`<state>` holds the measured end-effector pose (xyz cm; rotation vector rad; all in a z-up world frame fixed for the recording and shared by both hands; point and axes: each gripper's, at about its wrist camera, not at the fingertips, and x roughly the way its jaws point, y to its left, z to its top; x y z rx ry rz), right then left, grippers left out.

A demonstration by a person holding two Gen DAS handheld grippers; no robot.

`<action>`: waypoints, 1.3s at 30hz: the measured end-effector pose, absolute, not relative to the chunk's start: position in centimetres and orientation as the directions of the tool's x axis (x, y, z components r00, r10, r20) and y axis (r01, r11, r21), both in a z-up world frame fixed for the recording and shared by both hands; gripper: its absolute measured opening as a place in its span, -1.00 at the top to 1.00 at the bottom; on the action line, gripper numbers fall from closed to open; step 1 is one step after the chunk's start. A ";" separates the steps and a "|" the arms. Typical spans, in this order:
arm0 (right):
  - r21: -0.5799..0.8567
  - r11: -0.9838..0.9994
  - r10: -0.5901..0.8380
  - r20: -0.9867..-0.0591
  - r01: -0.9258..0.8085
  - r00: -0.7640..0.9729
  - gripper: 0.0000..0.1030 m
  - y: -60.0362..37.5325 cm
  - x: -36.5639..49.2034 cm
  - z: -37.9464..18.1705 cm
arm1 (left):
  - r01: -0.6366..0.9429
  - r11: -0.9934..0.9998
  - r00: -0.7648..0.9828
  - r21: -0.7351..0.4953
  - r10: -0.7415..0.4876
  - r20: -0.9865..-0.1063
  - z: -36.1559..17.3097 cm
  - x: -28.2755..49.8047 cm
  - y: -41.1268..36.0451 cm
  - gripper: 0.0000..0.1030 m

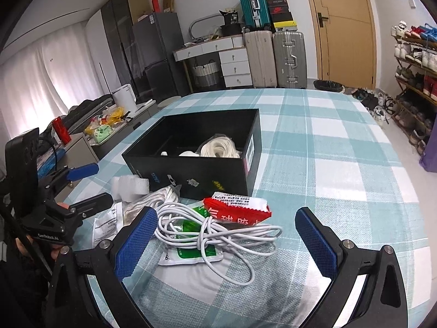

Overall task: Organize soft objects
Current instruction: 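Move the left gripper down to the white printed medicine sachet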

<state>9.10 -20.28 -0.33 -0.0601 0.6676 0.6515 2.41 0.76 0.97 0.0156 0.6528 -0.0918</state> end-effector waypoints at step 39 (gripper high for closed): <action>0.209 0.826 0.507 -0.681 -0.523 0.528 -0.99 -20.9 11.5 -2.8 | 0.309 0.951 0.598 0.007 -0.188 -0.779 -1.6 1.3 -1.1 -1.00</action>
